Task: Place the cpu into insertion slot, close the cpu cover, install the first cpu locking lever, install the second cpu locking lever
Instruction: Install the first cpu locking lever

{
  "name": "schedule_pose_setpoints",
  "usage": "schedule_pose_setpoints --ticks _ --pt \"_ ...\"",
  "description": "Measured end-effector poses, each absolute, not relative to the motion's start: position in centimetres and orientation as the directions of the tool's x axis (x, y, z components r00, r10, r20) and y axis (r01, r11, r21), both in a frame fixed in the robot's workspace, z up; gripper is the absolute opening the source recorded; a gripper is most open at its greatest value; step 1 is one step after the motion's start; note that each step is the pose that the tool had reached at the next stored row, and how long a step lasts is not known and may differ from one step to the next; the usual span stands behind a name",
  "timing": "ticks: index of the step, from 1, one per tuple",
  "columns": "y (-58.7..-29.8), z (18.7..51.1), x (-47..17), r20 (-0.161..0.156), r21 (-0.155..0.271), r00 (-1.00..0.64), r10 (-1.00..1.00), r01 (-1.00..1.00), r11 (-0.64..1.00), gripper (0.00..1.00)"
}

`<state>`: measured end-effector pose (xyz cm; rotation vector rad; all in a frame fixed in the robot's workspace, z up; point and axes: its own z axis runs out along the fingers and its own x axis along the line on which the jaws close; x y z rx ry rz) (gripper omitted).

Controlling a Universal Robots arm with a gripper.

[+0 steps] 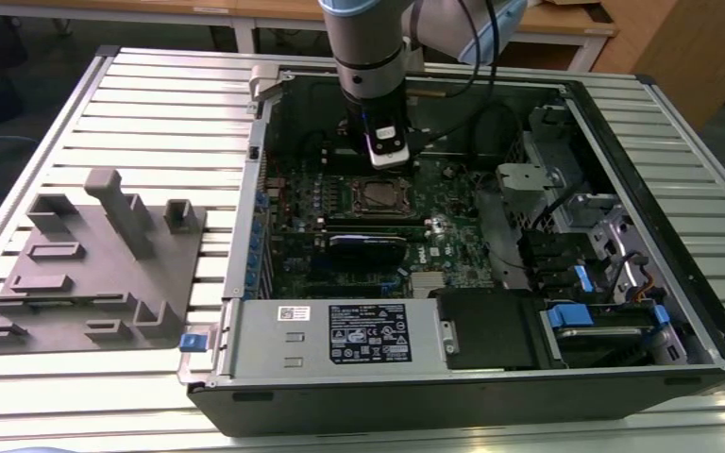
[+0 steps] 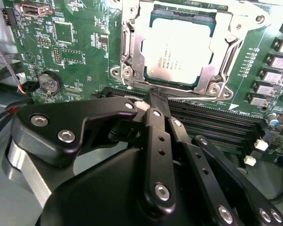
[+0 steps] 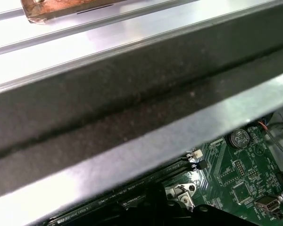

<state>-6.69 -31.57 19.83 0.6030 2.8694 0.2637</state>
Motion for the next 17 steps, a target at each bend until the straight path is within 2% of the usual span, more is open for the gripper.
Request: schedule_pose_setpoints --ticks 10,17 --pt "-31.29 19.82 -6.69 -0.153 0.220 -0.891 0.428 0.391 0.894 0.11" --pt "-31.28 19.75 -6.75 -0.173 0.229 -0.887 0.428 0.387 0.893 0.11"
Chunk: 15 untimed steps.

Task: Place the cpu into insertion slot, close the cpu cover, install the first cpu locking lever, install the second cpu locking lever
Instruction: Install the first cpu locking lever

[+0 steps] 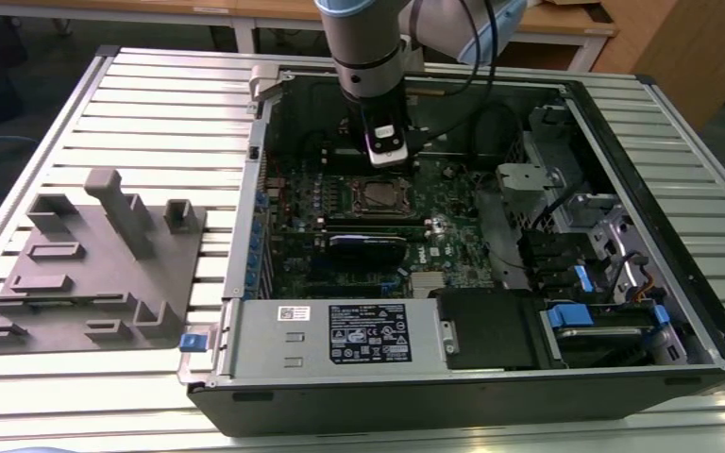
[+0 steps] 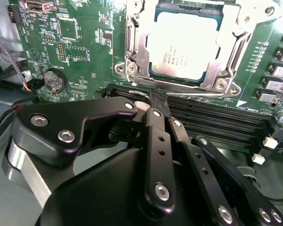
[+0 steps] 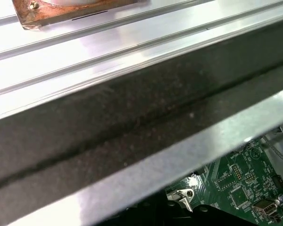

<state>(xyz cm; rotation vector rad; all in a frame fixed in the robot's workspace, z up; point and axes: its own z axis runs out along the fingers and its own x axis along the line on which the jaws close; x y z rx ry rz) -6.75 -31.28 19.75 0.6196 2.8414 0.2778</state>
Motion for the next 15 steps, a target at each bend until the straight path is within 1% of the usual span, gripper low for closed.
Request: schedule_pose_setpoints --ticks 15 --pt "-31.29 19.73 -6.92 -0.184 0.241 -0.884 0.429 0.383 0.892 0.11"
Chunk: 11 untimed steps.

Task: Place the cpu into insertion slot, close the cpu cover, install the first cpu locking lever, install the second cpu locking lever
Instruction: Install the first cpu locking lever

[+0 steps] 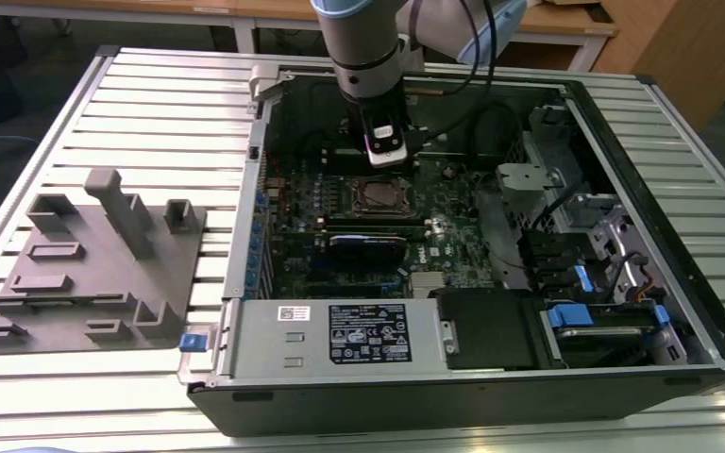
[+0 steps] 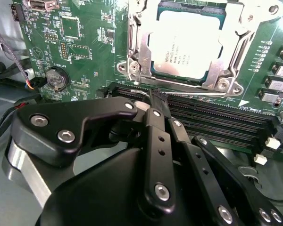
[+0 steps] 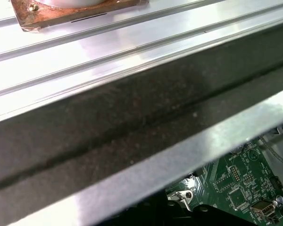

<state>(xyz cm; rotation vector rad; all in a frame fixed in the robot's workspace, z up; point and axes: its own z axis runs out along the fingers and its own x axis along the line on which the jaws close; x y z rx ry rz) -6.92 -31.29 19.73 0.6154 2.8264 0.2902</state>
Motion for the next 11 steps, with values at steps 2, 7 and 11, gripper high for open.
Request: schedule_pose_setpoints --ticks 2,7,11 --pt "-31.29 19.73 -6.92 -0.184 0.241 -0.884 0.429 0.383 0.892 0.11" --pt "-31.49 19.68 -6.92 -0.185 0.240 -0.884 0.429 0.383 0.892 0.11" --pt "-31.50 19.42 -6.92 -0.187 0.234 -0.884 0.428 0.383 0.894 0.11"
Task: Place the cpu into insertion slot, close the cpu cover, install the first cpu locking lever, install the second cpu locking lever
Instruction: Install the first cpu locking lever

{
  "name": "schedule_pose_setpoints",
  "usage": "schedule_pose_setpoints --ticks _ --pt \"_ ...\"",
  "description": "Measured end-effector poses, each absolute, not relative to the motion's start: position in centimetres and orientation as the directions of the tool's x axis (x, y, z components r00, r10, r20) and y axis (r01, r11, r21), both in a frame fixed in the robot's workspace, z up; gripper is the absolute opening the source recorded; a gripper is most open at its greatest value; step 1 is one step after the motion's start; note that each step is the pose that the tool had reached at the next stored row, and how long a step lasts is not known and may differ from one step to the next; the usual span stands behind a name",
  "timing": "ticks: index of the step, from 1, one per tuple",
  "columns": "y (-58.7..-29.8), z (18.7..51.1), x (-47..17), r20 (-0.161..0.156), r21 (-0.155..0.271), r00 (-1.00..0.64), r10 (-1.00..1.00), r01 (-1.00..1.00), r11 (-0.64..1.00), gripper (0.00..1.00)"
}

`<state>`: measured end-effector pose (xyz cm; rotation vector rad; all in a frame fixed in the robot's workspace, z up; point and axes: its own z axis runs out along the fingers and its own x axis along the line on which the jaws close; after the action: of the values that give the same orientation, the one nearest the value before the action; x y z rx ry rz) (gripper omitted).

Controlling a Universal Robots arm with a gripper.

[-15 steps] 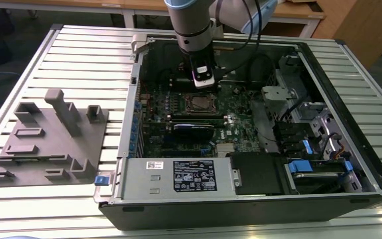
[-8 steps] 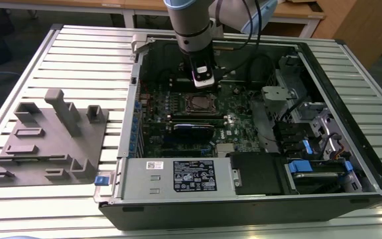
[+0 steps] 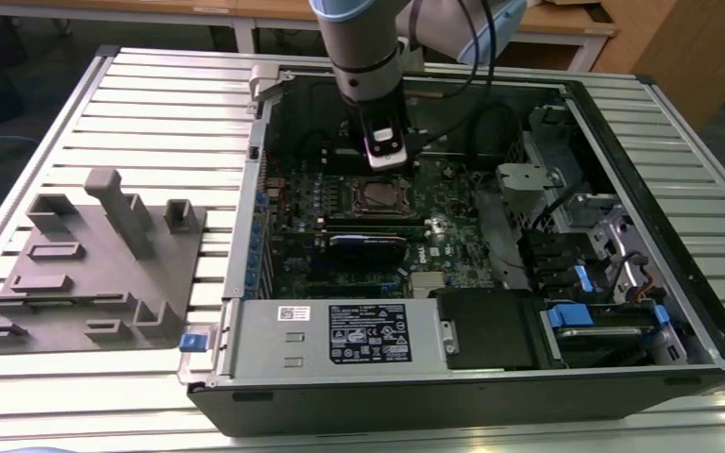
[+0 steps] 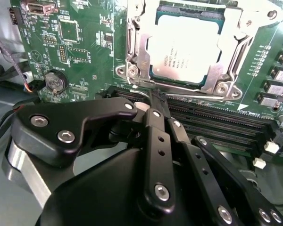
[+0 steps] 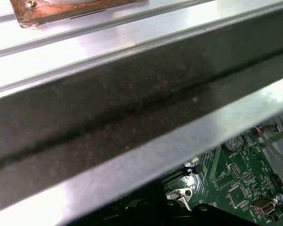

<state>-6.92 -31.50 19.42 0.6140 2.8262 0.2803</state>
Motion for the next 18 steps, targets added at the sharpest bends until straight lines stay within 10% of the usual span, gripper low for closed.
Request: schedule_pose_setpoints --ticks 18 --pt "-31.50 19.75 -6.92 -0.192 0.225 -0.884 0.426 0.383 0.896 0.11"
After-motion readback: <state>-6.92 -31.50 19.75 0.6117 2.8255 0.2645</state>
